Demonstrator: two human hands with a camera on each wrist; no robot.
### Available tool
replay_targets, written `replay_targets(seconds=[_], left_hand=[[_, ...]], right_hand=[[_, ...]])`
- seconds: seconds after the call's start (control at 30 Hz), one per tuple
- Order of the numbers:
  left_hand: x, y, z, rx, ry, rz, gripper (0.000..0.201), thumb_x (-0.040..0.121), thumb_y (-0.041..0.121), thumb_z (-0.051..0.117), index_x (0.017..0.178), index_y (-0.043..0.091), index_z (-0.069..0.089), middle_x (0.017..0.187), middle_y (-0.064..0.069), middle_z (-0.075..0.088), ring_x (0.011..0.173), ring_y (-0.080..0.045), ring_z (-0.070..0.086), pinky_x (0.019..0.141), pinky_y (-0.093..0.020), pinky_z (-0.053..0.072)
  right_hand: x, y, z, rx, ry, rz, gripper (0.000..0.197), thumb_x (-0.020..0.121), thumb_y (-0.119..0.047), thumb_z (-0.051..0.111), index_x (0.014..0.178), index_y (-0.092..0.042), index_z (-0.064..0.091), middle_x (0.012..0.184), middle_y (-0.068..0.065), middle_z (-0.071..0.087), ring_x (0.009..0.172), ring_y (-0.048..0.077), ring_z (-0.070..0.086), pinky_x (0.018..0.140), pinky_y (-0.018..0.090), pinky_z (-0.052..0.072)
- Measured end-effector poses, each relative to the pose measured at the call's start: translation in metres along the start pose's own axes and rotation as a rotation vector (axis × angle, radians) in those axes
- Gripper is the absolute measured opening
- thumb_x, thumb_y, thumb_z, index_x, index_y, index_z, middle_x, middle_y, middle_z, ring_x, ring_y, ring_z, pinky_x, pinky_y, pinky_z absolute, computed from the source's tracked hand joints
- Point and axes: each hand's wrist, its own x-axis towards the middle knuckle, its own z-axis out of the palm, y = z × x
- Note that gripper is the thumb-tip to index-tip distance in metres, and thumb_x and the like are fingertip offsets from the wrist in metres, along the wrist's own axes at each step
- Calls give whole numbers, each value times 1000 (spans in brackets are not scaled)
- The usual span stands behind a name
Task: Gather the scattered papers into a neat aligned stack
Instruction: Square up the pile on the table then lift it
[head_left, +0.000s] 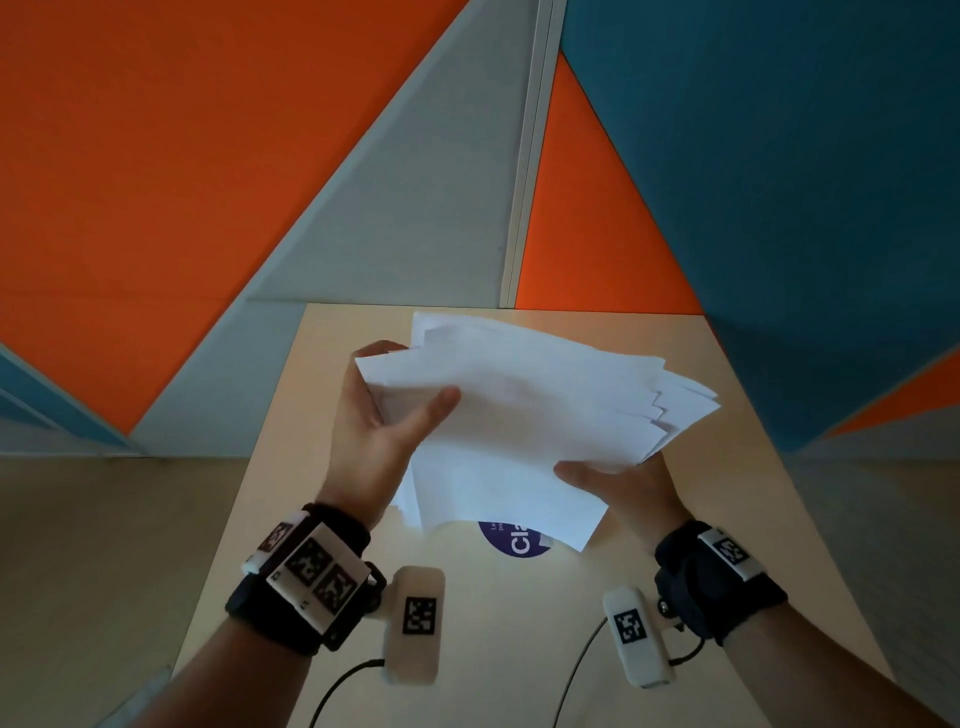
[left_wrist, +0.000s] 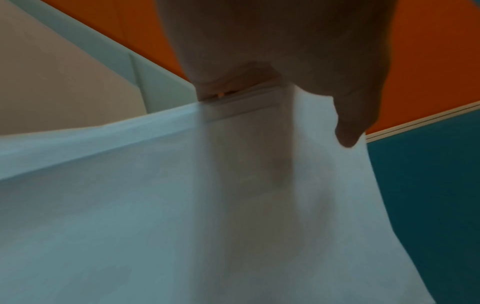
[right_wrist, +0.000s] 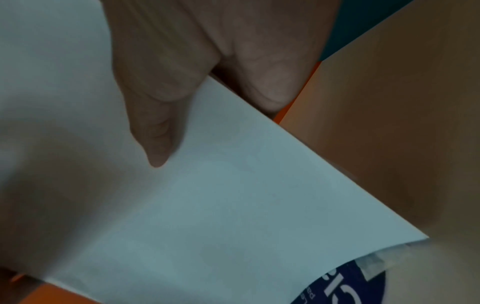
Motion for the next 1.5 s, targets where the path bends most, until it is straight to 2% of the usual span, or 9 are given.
replay_targets(seconds=[0.1, 0.23, 0.43, 0.6, 0.83, 1.0, 1.23, 1.3, 1.5], left_hand=[[1, 13, 5, 33, 101, 44, 56, 63, 53, 76, 107, 27, 54, 93, -4, 61, 86, -21, 61, 77, -42, 51], [4, 26, 15, 76, 181, 79, 57, 64, 64, 64, 102, 22, 57, 89, 8, 55, 82, -4, 51, 74, -21, 38], [8, 24, 15, 79, 215, 60, 32, 72, 51, 63, 89, 25, 58, 79, 15, 56, 78, -1, 52, 74, -20, 37], [10, 29, 15, 109, 208, 64, 43, 69, 60, 64, 88, 22, 59, 81, 10, 59, 76, -4, 54, 70, -17, 41], [10, 17, 8, 87, 199, 31, 10, 90, 19, 58, 80, 19, 60, 74, 8, 58, 72, -10, 53, 71, -25, 41], [10, 11, 8, 83, 139, 31, 25, 75, 44, 69, 80, 20, 62, 75, 9, 59, 76, -13, 54, 74, -30, 41], [14, 6, 6, 130, 151, 6, 19, 70, 31, 77, 80, 21, 63, 79, 6, 60, 77, -13, 56, 69, -31, 43], [13, 5, 6, 121, 147, 8, 19, 70, 30, 76, 80, 20, 63, 77, 9, 60, 76, -12, 56, 69, -29, 42], [11, 3, 8, 88, 149, 18, 22, 69, 31, 76, 81, 18, 63, 83, 0, 60, 76, -14, 56, 70, -30, 44]], right_hand=[[-4, 1, 0, -31, -17, 15, 35, 68, -4, 87, 101, -6, 74, 89, -5, 79, 84, 6, 74, 63, 10, 53], [-8, -2, -2, -74, -20, 0, 34, 68, -10, 89, 99, -13, 74, 91, -6, 78, 86, 5, 74, 69, 13, 53], [-10, -6, -3, -98, -24, -46, 38, 68, -4, 87, 102, -12, 71, 88, -8, 77, 83, -1, 72, 65, 8, 52], [-11, -5, -3, -96, -45, -58, 34, 70, -3, 86, 98, -13, 71, 83, -13, 77, 80, -2, 72, 64, 8, 51], [-9, -2, -1, -59, -21, -102, 43, 69, 4, 84, 104, -15, 68, 92, -7, 78, 86, 5, 73, 68, 14, 55], [-9, -3, 2, -39, -26, -107, 42, 69, 6, 84, 102, -16, 69, 91, -6, 78, 85, 7, 74, 65, 17, 56], [-11, -18, -2, 33, -37, -146, 32, 74, 6, 80, 92, -18, 68, 80, -13, 78, 76, 1, 73, 64, 14, 54], [-13, -27, -2, 87, -47, -185, 31, 72, -9, 81, 98, -17, 67, 87, -12, 78, 81, 3, 73, 67, 15, 54], [-18, -44, 1, 283, -11, -223, 88, 58, -74, 76, 117, -11, 62, 112, 11, 70, 102, 24, 66, 87, 37, 50]])
